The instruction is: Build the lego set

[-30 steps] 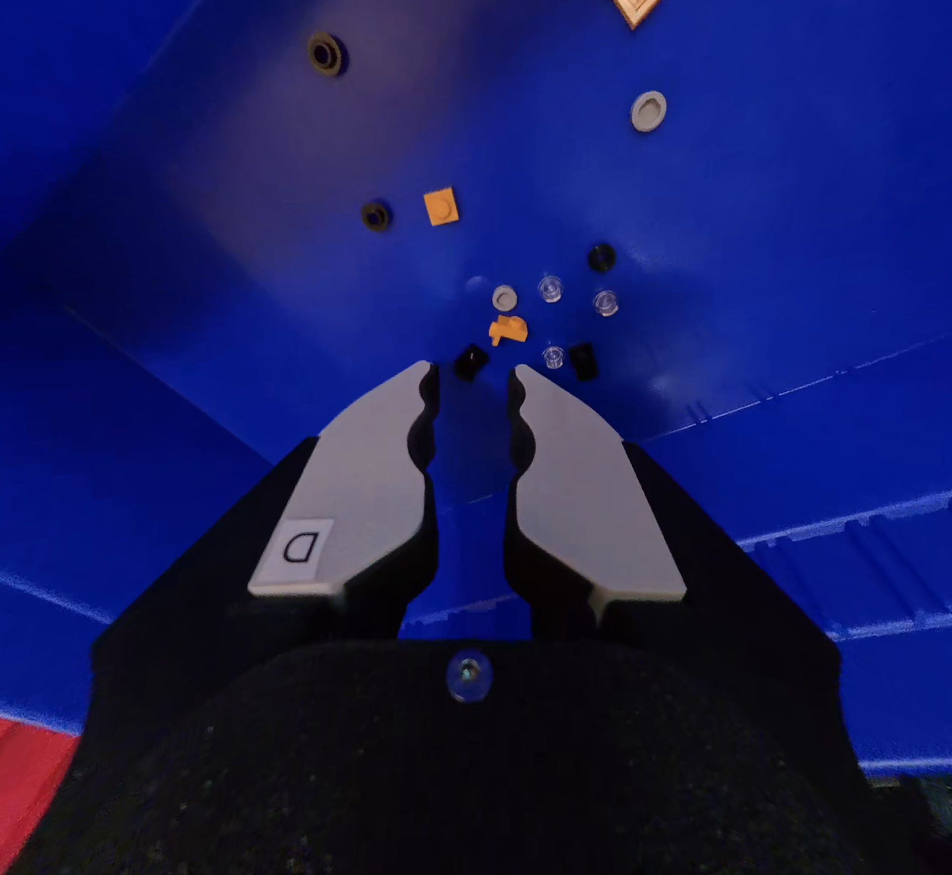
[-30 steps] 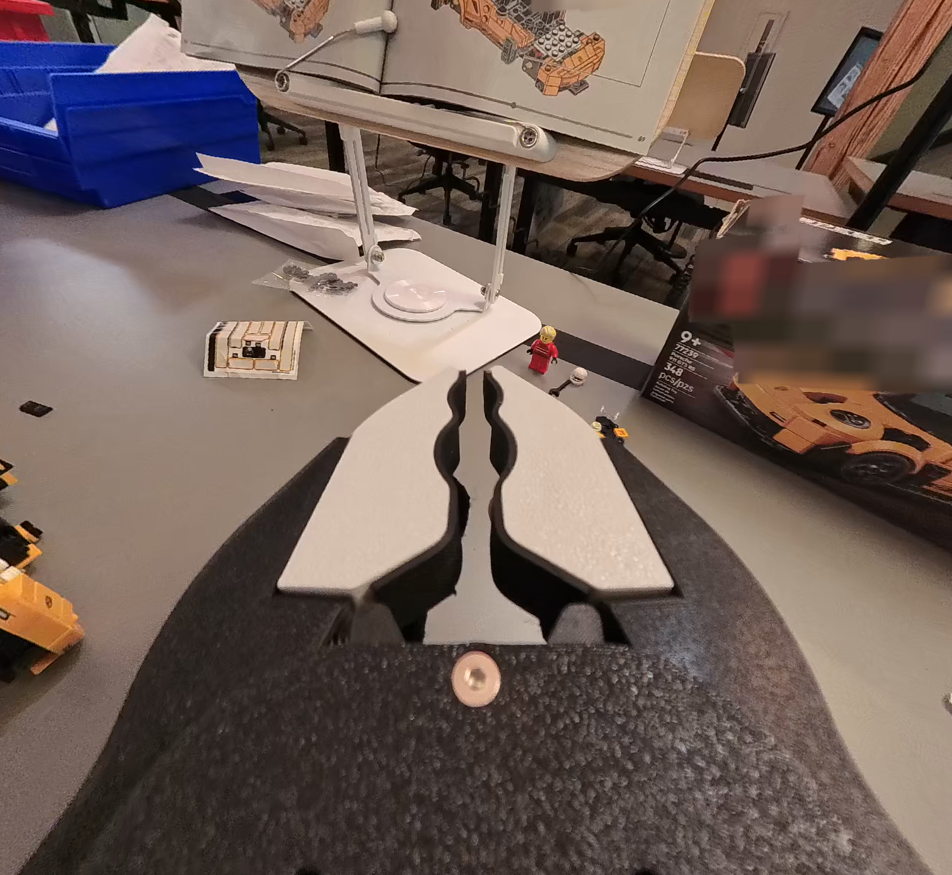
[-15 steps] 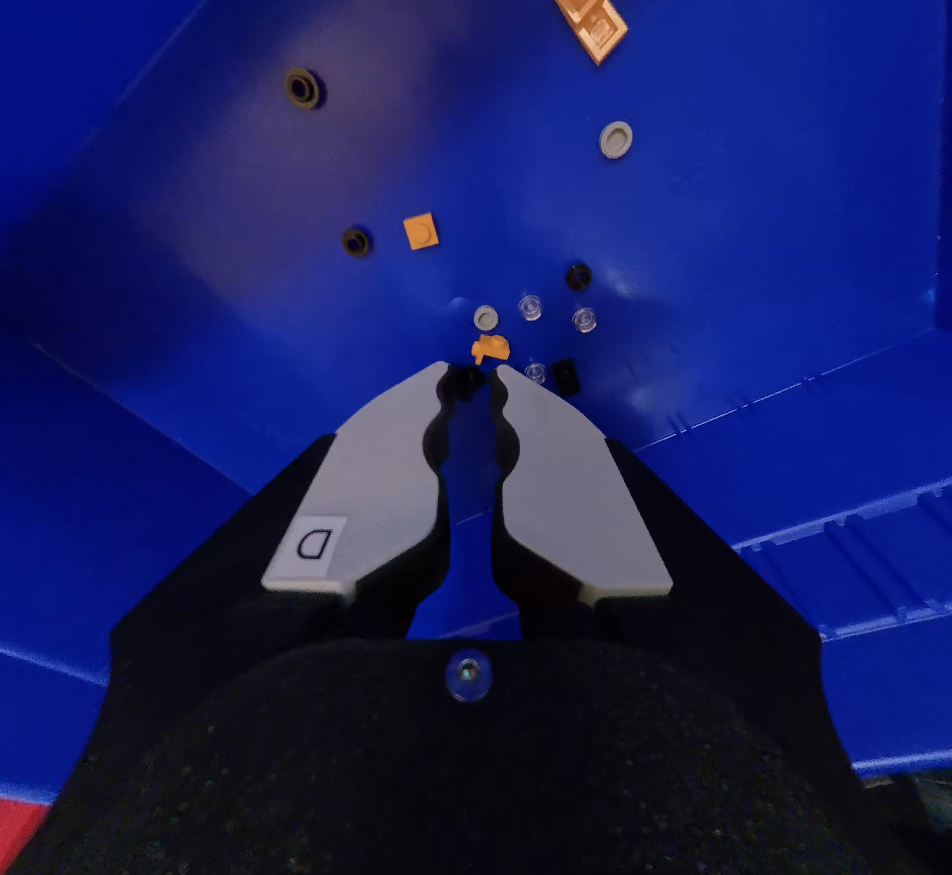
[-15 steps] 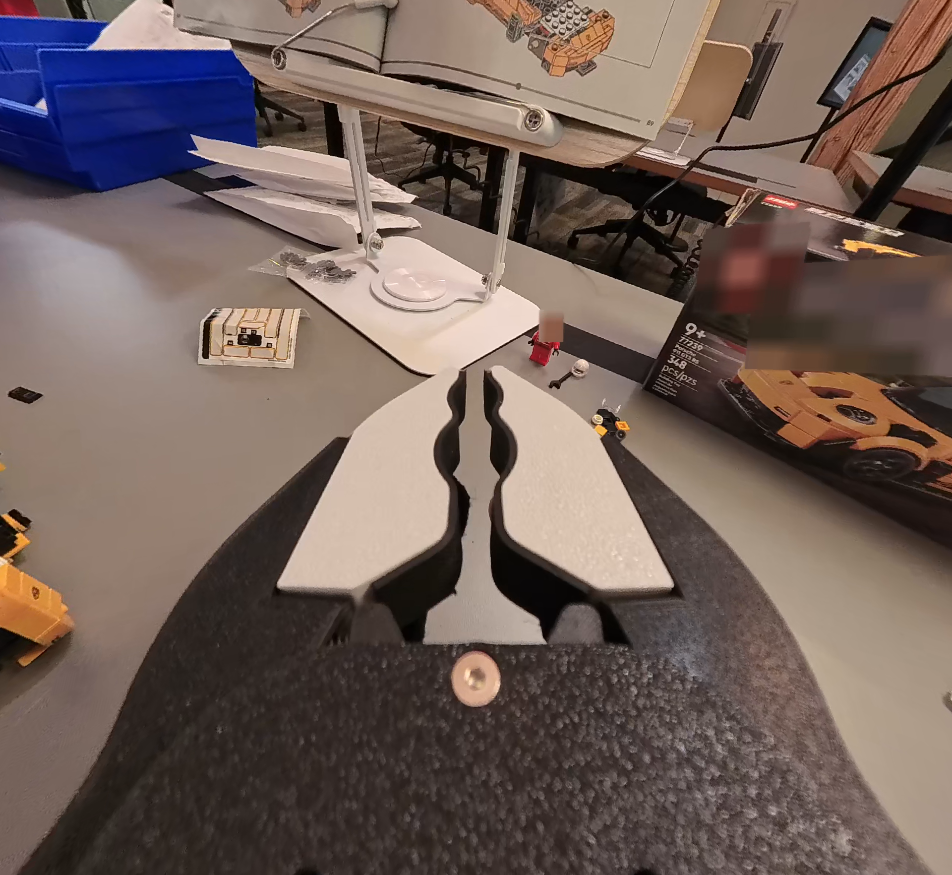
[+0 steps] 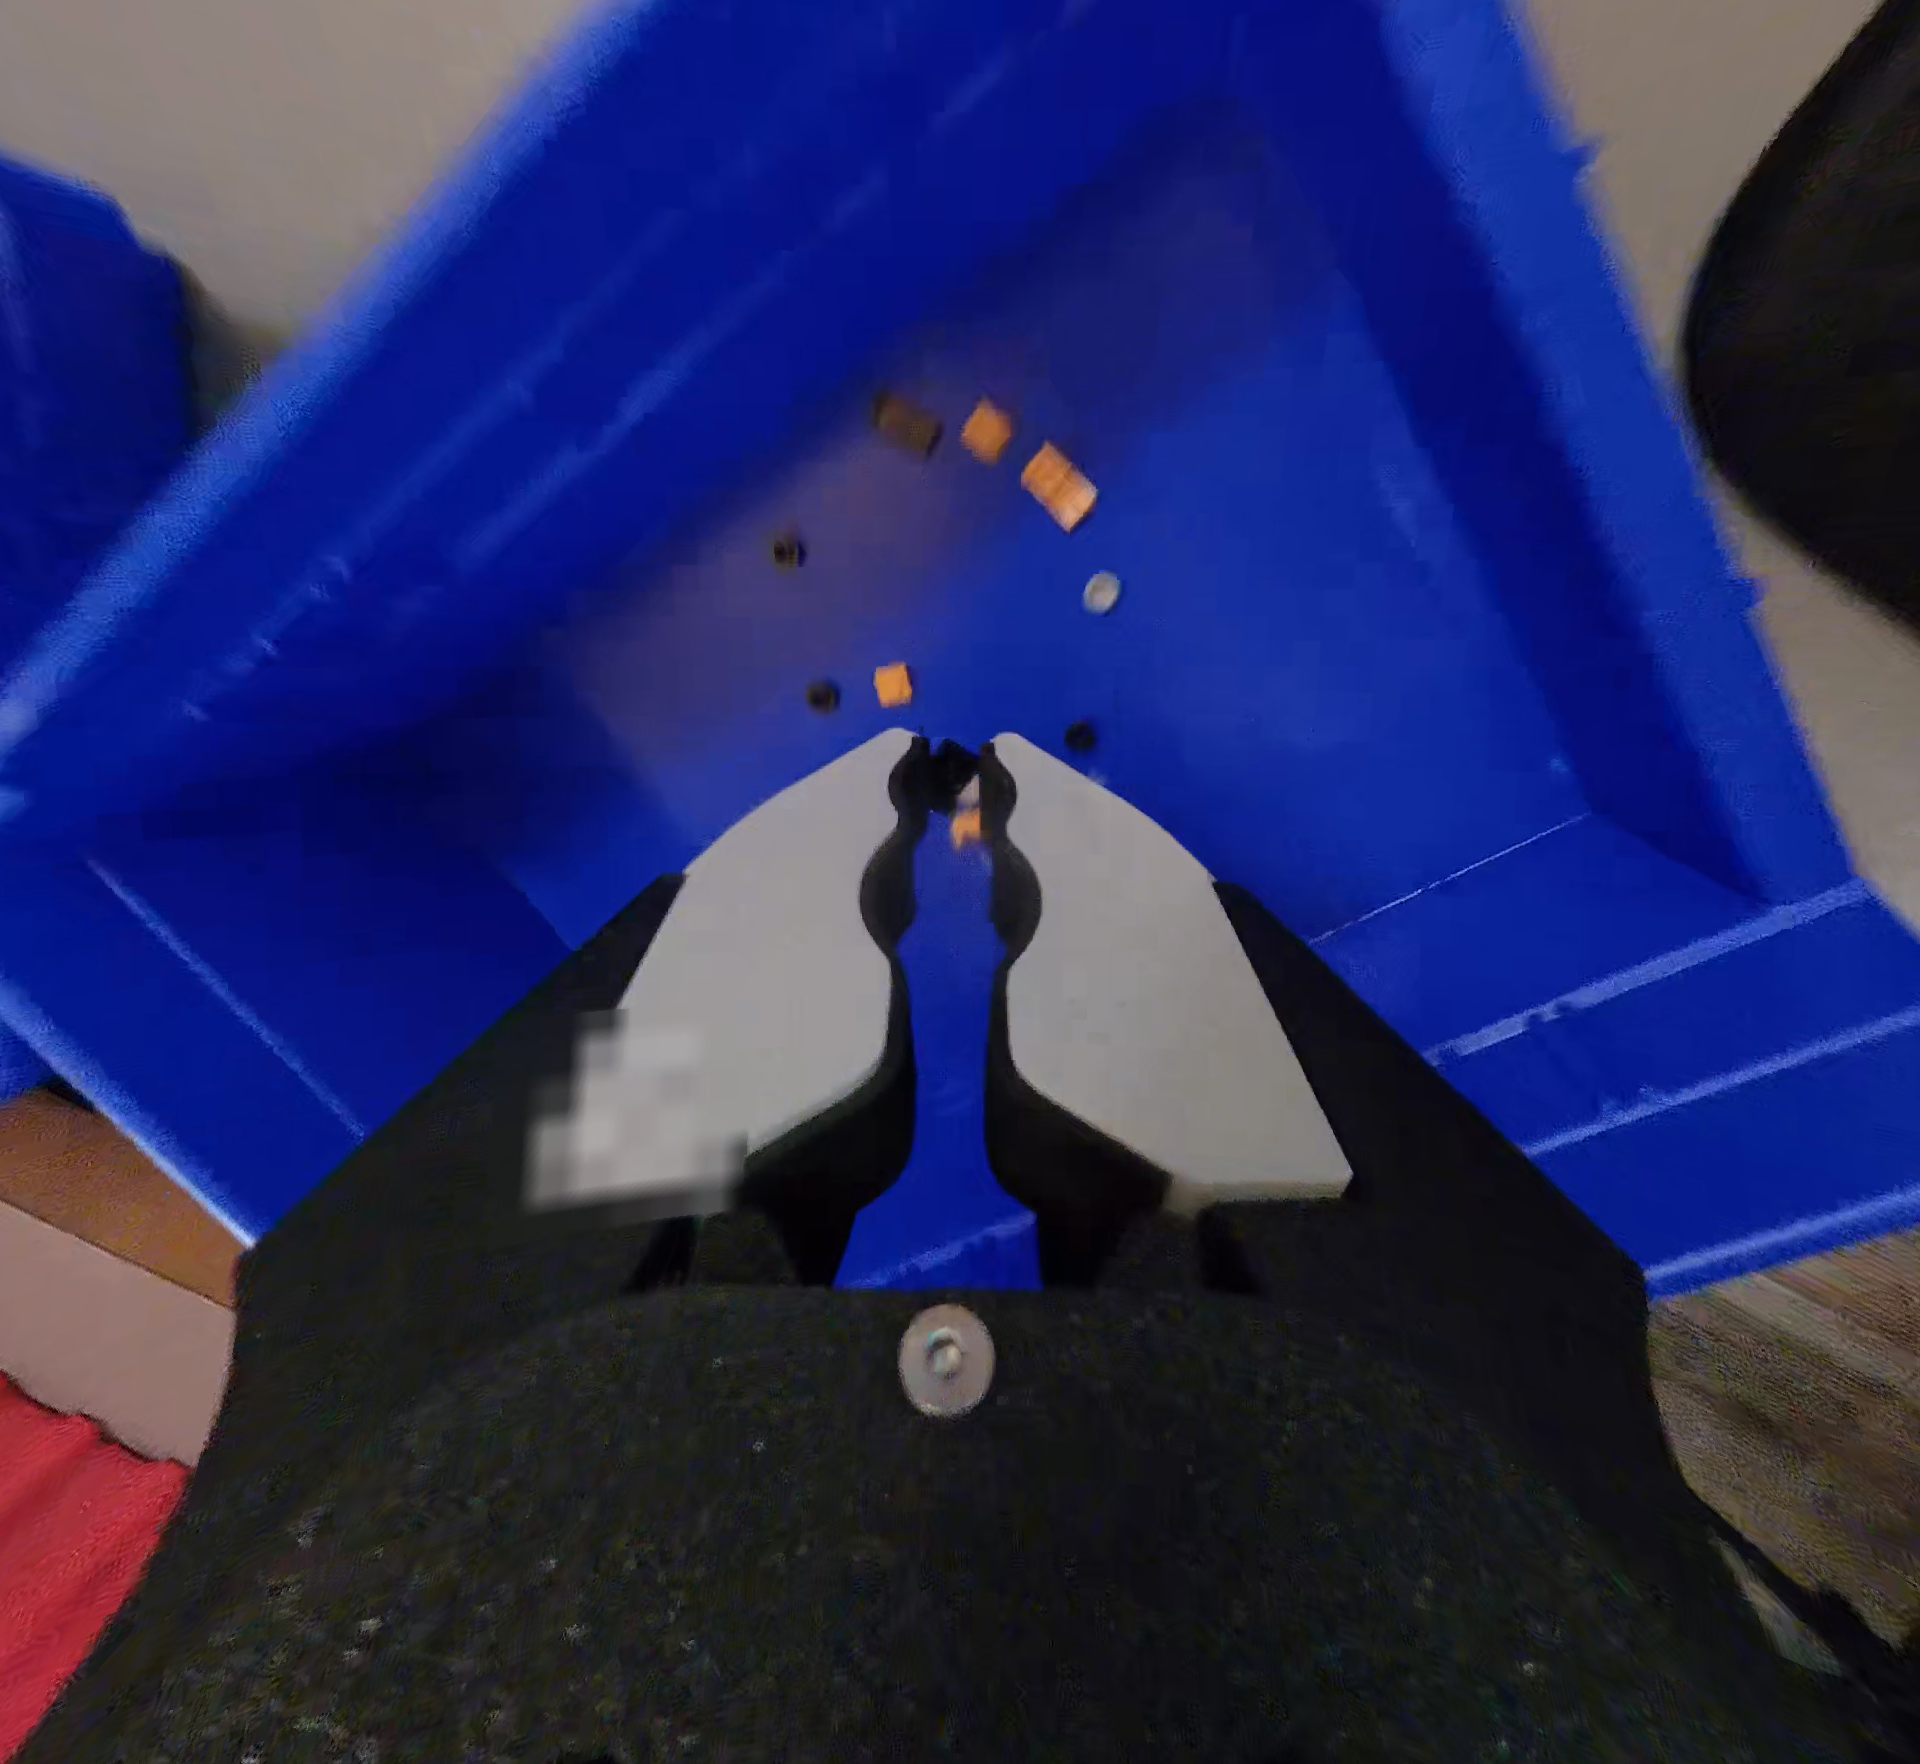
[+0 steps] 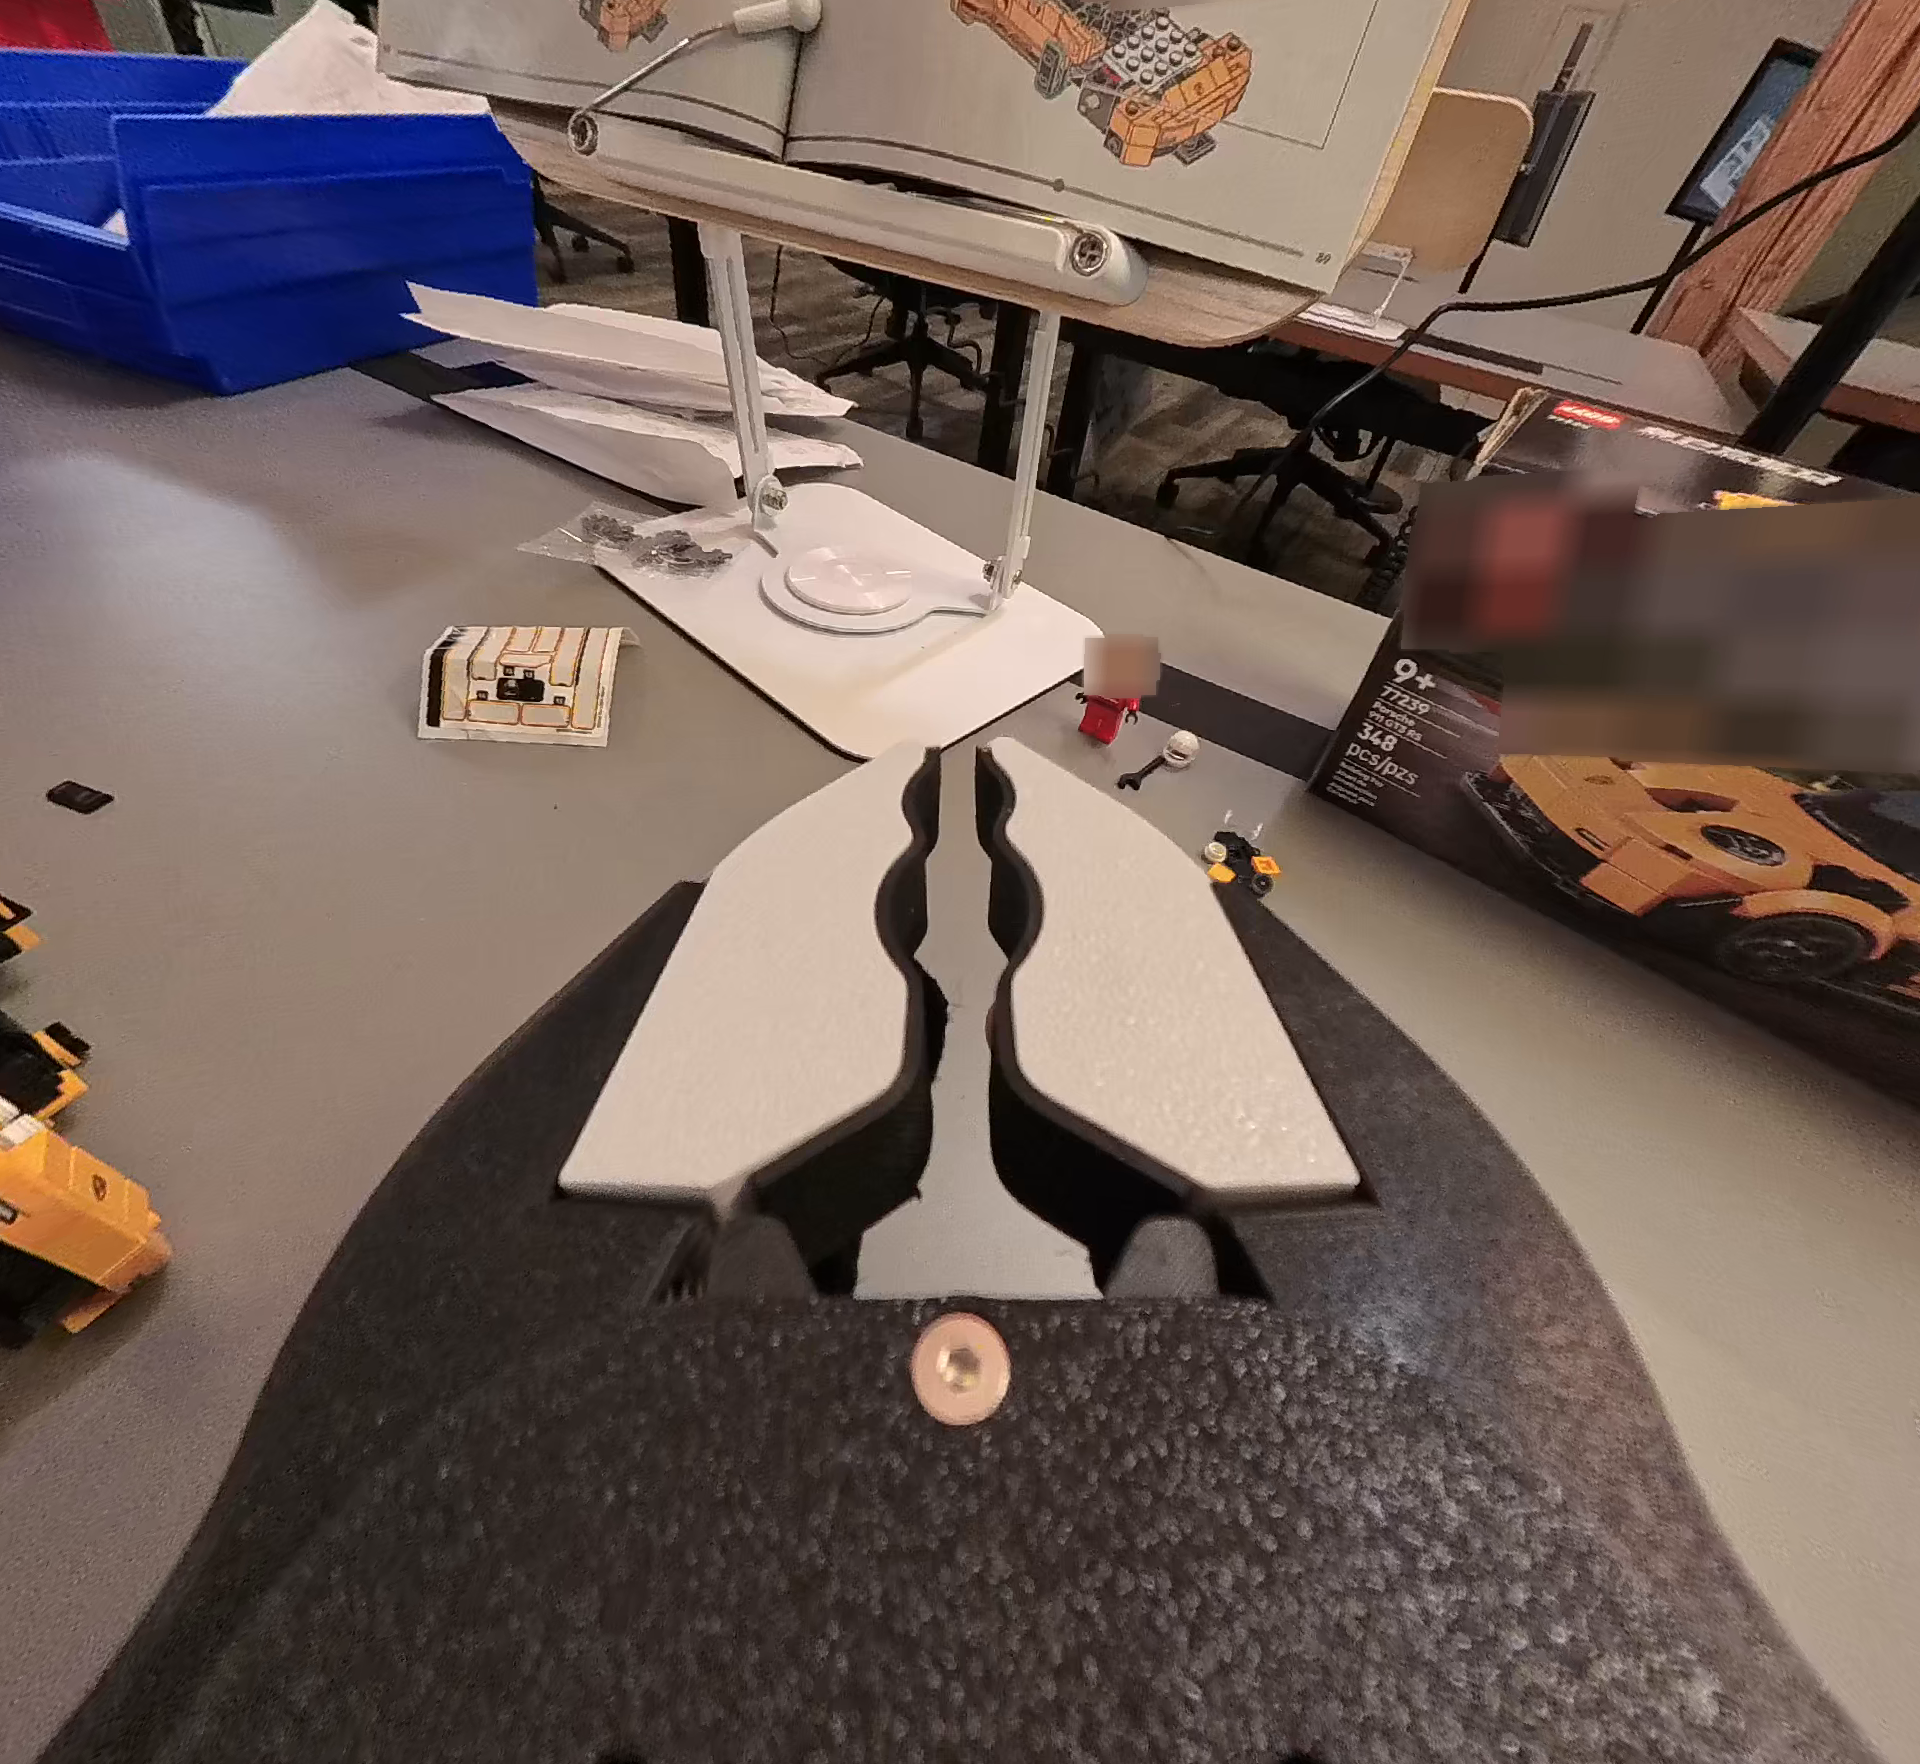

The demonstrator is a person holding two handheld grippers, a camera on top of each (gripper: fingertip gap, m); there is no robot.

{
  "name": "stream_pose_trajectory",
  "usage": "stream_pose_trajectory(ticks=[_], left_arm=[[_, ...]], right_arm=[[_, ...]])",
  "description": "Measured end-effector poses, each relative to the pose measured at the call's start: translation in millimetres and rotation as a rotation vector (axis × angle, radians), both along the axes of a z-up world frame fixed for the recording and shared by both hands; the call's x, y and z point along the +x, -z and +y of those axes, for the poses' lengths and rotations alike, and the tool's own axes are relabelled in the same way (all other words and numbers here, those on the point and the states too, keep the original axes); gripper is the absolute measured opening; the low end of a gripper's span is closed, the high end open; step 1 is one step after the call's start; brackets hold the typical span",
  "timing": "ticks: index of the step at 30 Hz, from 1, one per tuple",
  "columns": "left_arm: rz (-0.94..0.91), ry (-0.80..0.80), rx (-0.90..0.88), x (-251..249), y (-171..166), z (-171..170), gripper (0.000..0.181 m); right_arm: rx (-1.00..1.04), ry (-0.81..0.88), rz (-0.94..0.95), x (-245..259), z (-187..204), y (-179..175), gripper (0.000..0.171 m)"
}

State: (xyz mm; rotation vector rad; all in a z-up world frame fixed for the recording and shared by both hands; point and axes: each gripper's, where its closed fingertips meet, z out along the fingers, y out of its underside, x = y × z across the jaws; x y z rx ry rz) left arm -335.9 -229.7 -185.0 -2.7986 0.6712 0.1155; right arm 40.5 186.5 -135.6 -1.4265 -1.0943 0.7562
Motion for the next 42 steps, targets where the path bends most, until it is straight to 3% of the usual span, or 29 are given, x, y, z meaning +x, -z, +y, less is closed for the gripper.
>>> stream_pose_trajectory(ticks=[10, 16, 21, 29, 37, 42], left_arm=[[-0.055, 0.360, 0.185, 122.0, -34.8, 86.8, 0.008], [-0.061, 0.439, 0.038, 188.1, 18.2, 137.1, 0.009], [-0.103, 0.515, -0.056, 219.8, 55.9, 147.4, 0.009], [-0.138, 0.505, -0.036, 228.9, 67.6, 153.5, 0.010], [-0.155, 0.480, 0.029, 227.8, 60.8, 152.9, 0.040], [-0.202, 0.415, 0.155, 210.6, 17.2, 141.8, 0.048]], right_arm=[[0.006, -0.017, 0.014, 0.5, -3.8, -5.3, 0.006], [0.004, -0.036, 0.015, 1.1, -6.4, -6.0, 0.006], [-0.005, -0.043, 0.020, 2.8, -5.6, -7.2, 0.006], [-0.017, -0.059, 0.007, 2.3, -5.9, -2.5, 0.006], [-0.017, -0.064, -0.004, 1.4, -7.6, -0.6, 0.005], [-0.019, -0.065, -0.003, 1.2, -7.8, -0.3, 0.005]])
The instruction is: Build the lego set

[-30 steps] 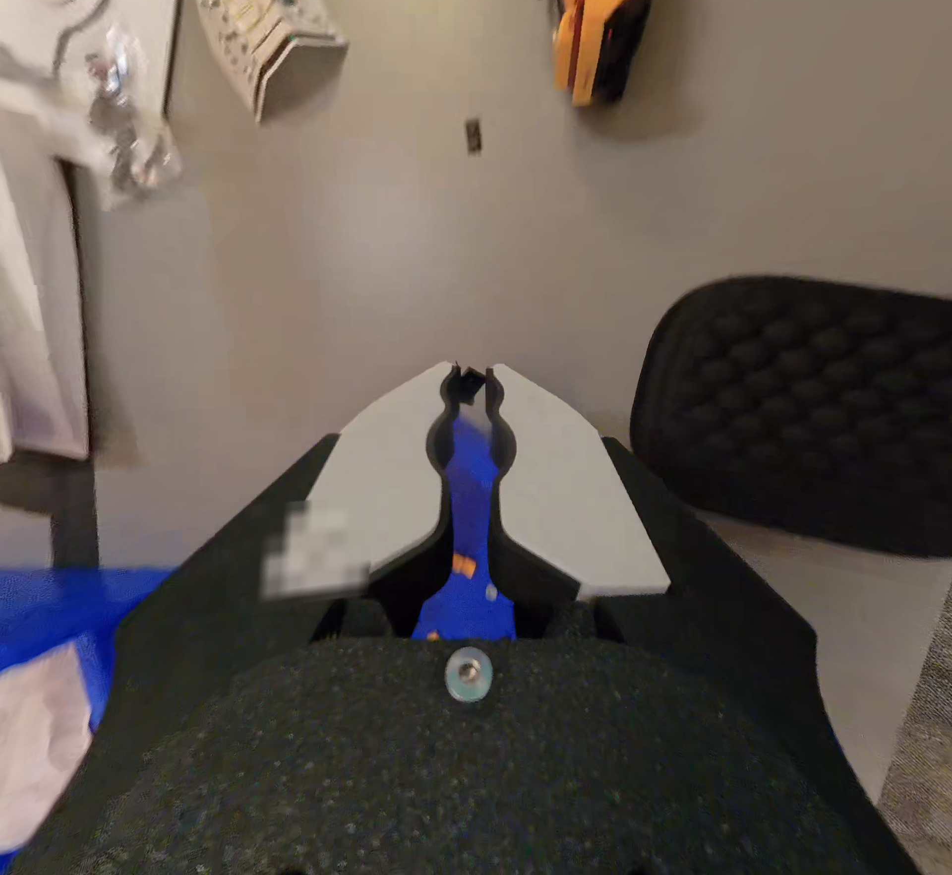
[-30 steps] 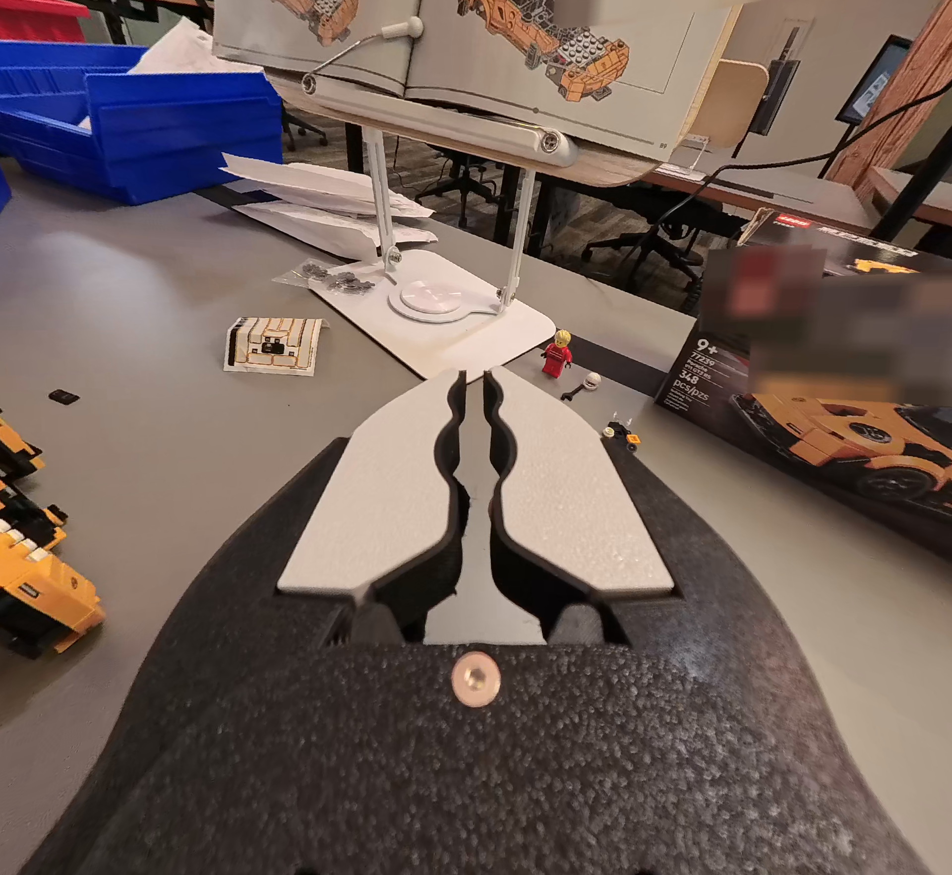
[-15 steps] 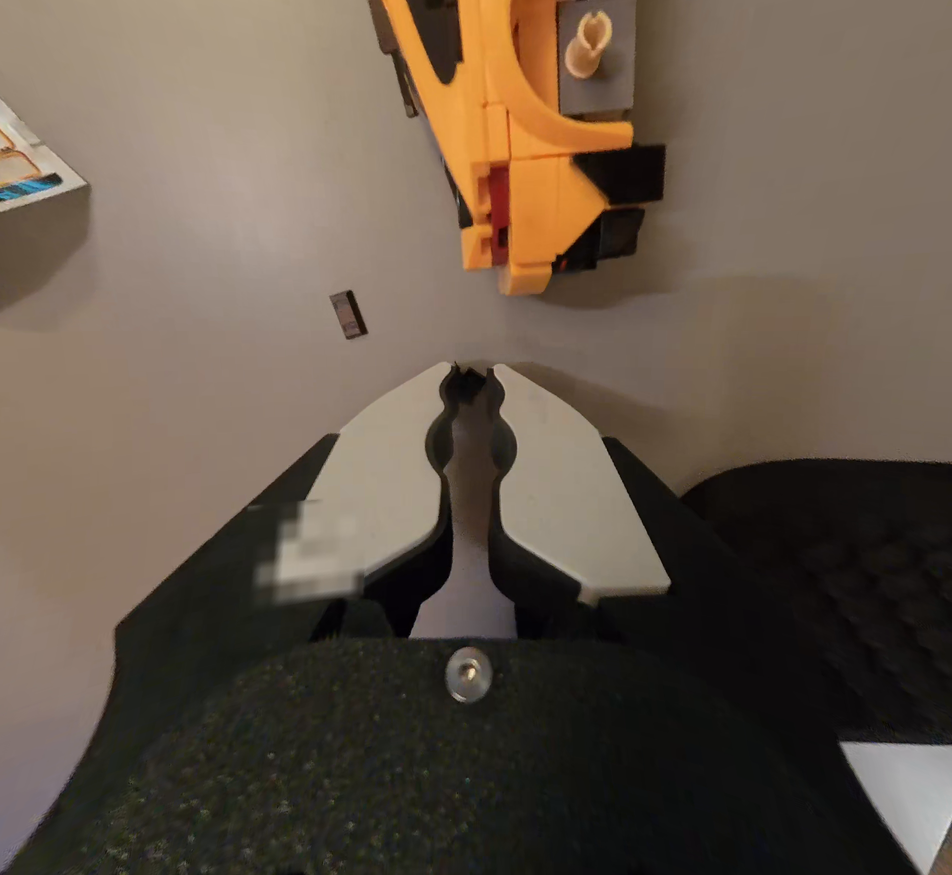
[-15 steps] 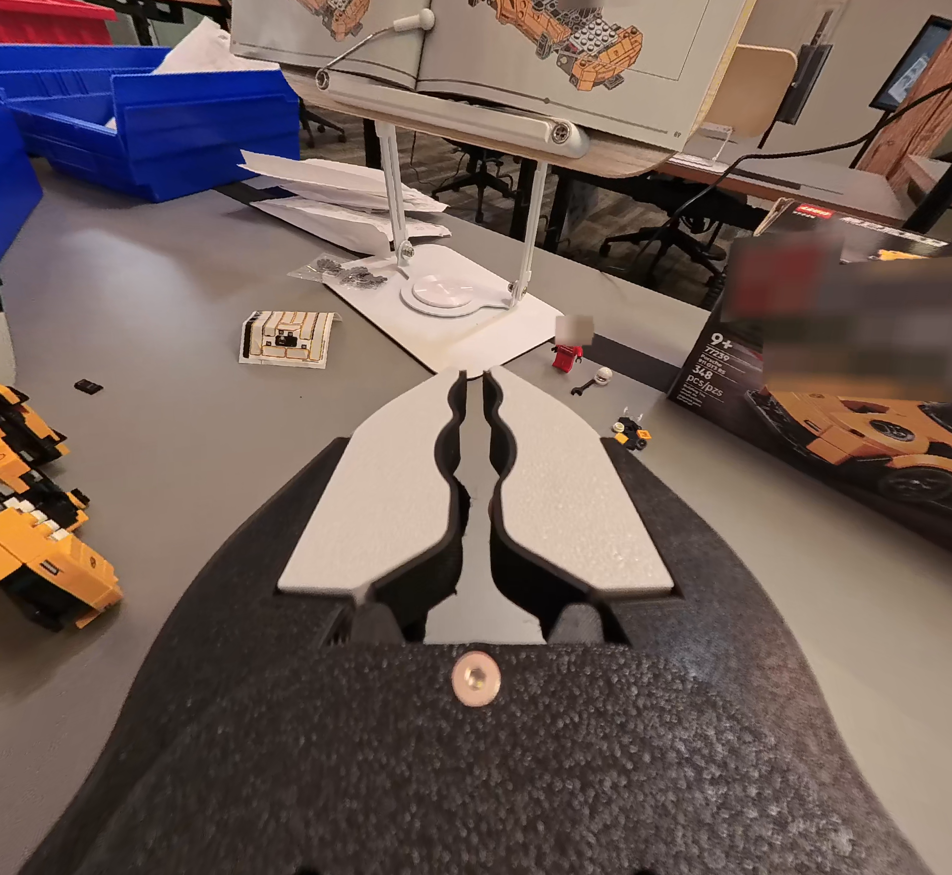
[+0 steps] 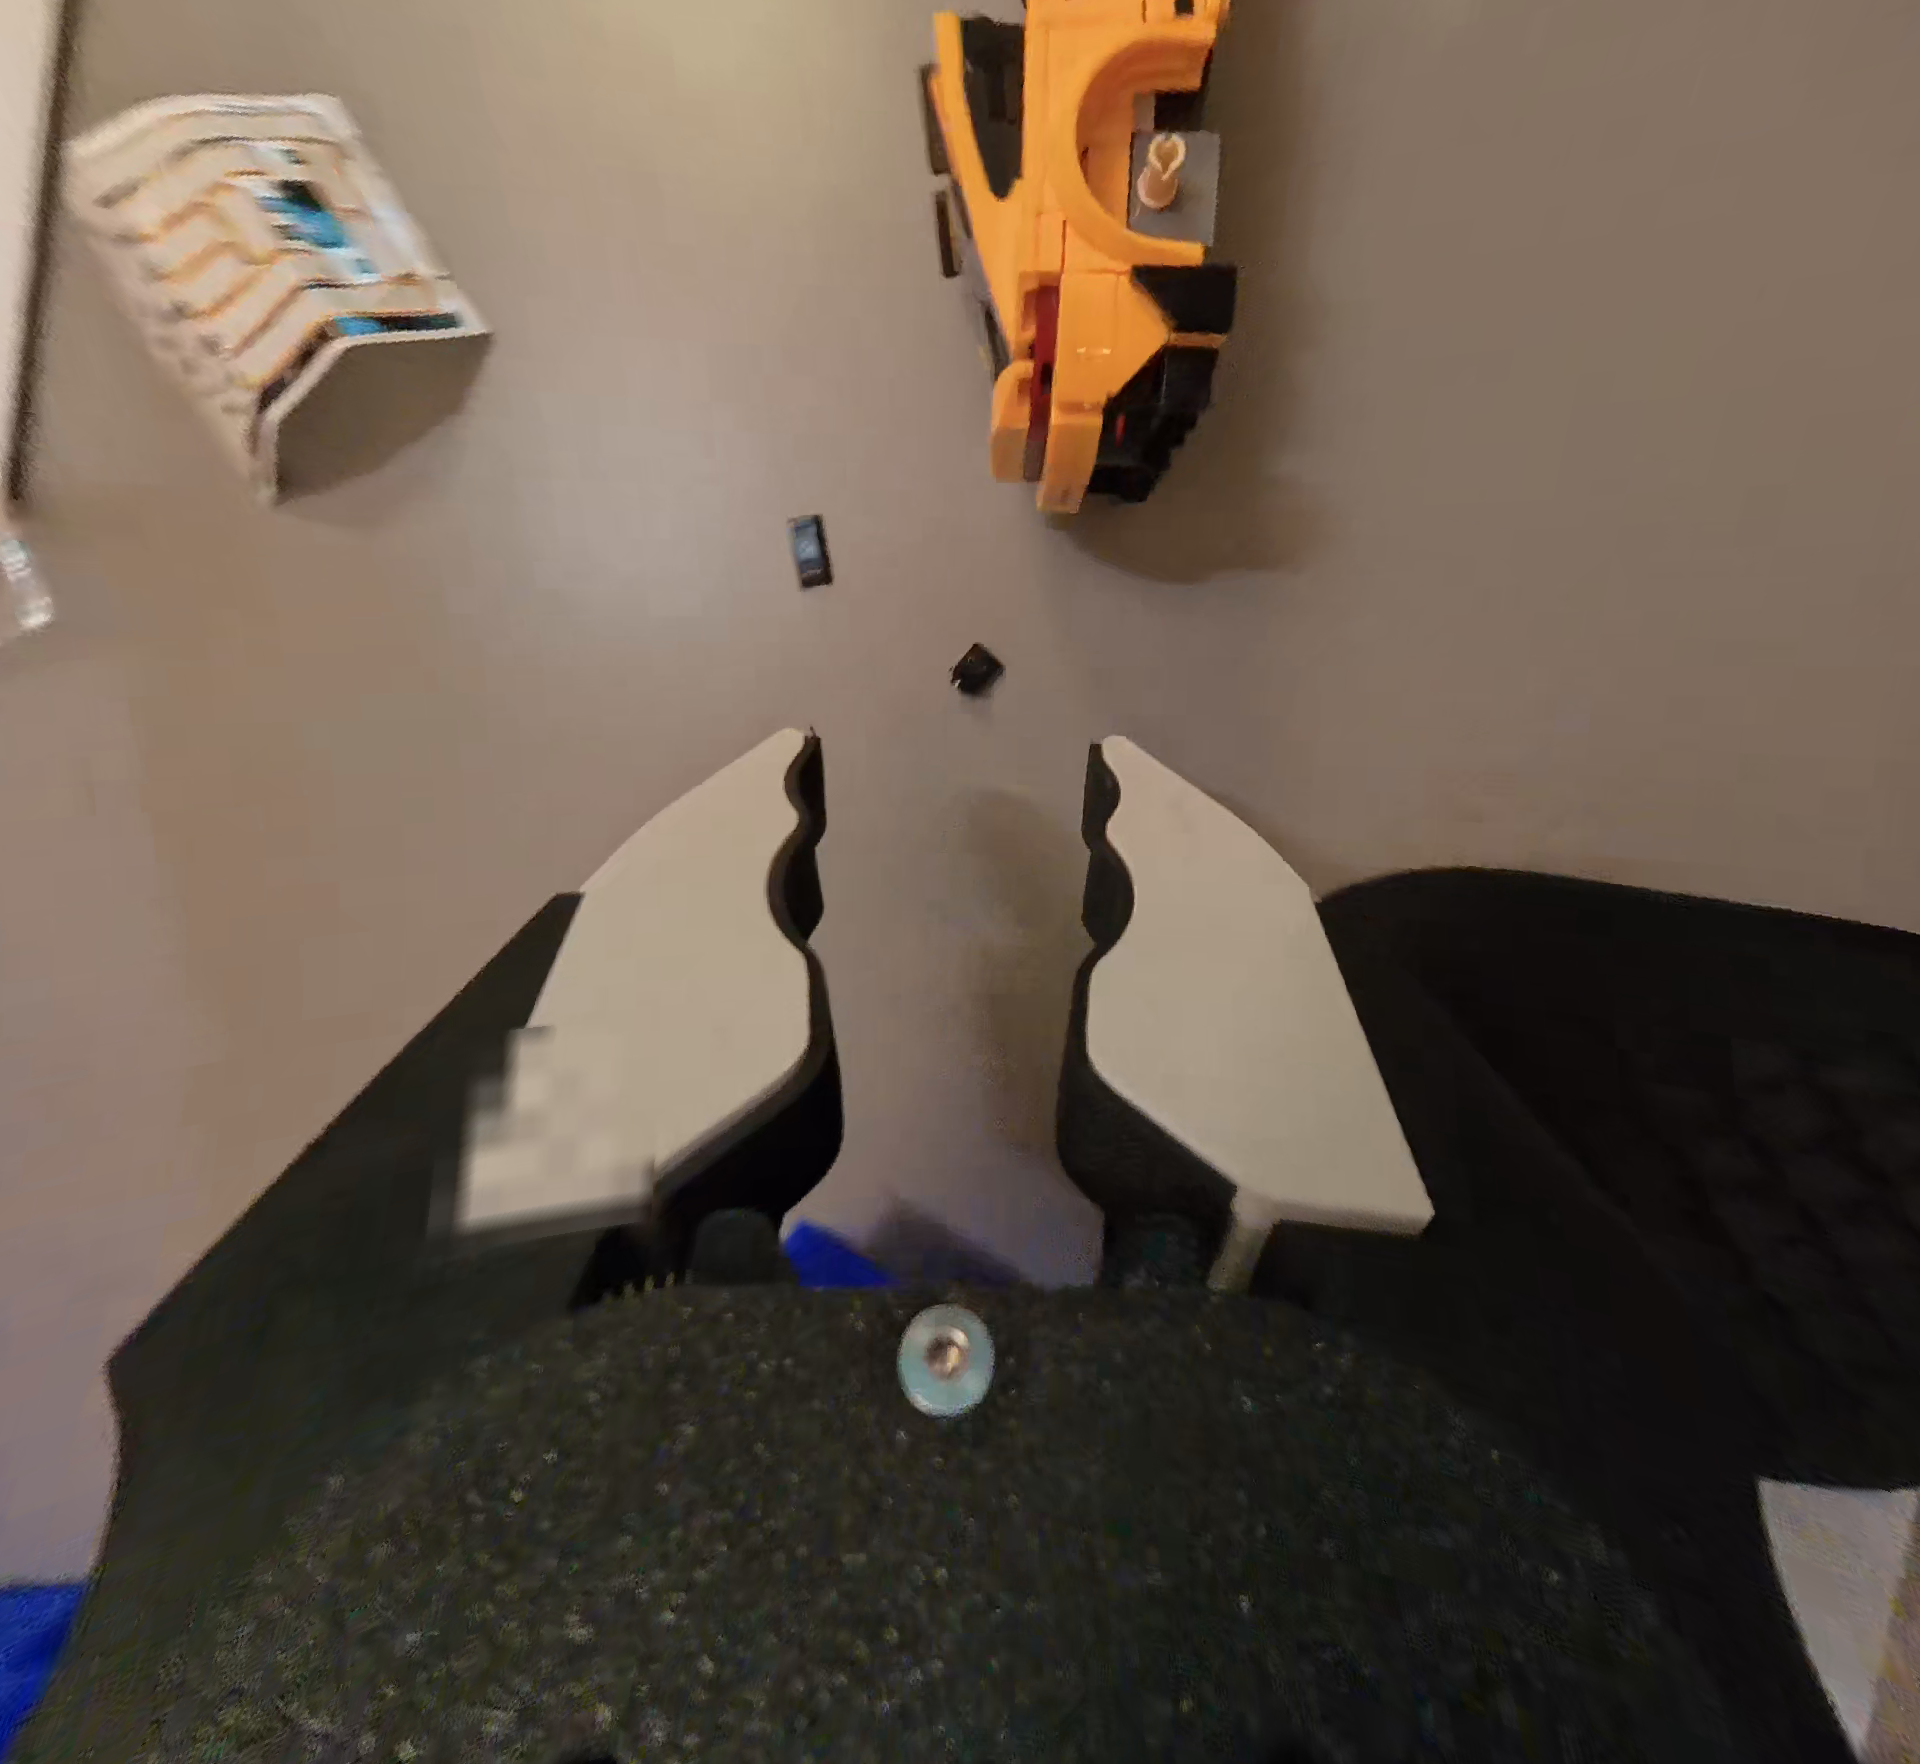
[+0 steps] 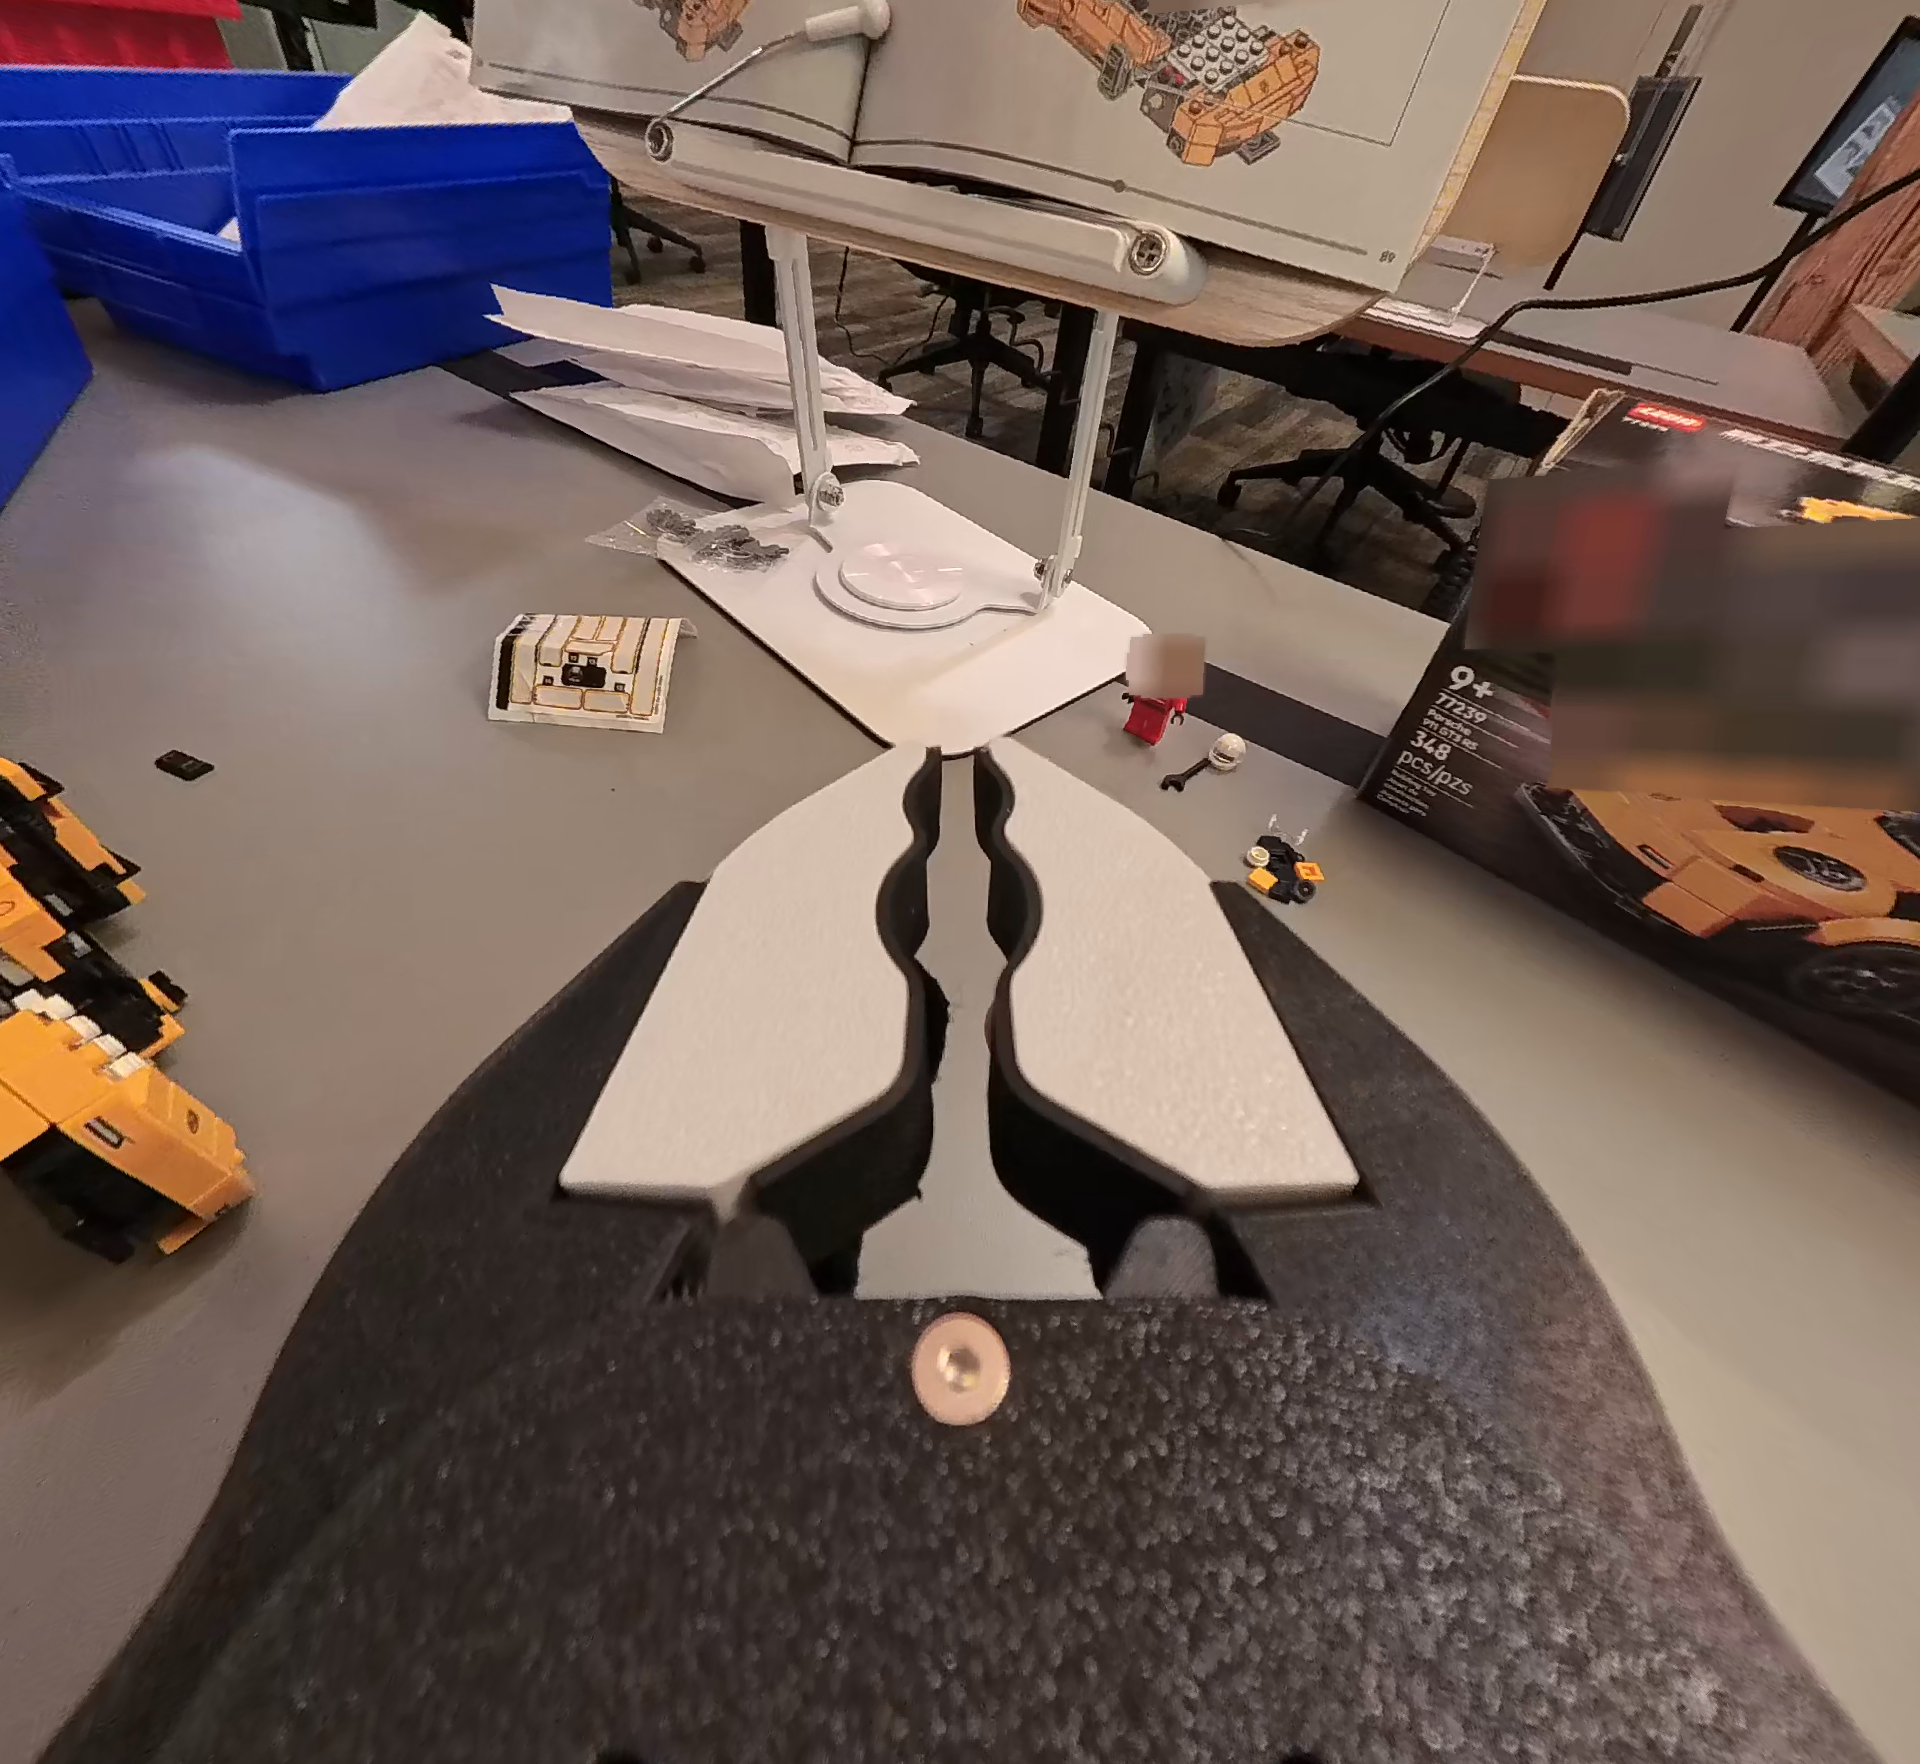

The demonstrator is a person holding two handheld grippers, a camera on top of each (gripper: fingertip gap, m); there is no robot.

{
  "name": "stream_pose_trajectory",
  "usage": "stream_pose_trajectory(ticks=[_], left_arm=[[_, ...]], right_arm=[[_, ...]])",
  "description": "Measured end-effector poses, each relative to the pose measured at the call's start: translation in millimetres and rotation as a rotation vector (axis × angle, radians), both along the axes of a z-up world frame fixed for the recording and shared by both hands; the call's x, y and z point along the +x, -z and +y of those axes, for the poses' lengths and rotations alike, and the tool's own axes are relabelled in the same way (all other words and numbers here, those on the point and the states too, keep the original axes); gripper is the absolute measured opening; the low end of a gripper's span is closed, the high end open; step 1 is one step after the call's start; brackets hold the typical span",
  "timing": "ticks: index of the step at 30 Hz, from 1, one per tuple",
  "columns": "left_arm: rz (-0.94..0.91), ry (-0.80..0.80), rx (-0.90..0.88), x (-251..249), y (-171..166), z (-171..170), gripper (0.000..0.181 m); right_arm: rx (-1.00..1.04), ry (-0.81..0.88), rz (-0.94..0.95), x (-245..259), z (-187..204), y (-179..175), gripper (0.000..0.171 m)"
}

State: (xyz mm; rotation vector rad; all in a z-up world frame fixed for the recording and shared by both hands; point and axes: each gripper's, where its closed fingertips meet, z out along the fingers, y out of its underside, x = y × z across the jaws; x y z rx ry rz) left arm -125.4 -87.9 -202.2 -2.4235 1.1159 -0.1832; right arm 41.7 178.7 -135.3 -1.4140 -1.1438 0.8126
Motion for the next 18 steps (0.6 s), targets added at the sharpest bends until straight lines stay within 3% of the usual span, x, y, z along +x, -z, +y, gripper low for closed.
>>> stream_pose_trajectory(ticks=[6, 10, 13, 18], left_arm=[[0.028, -0.145, 0.108, -53.2, -47.8, -33.6, 0.049], [0.106, -0.319, 0.109, -118.2, -70.2, -68.9, 0.034], [0.160, -0.430, 0.024, -162.1, -61.8, -100.4, 0.030], [0.157, -0.487, -0.190, -193.3, -8.7, -145.8, 0.022]], right_arm=[[0.001, 0.005, -0.007, -0.5, 0.0, 1.8, 0.006], [0.006, 0.005, -0.010, -1.2, -0.6, 2.3, 0.006], [0.004, 0.005, -0.019, -2.3, -1.0, 5.0, 0.006], [0.010, 0.010, -0.034, -4.1, -2.4, 7.7, 0.006]])
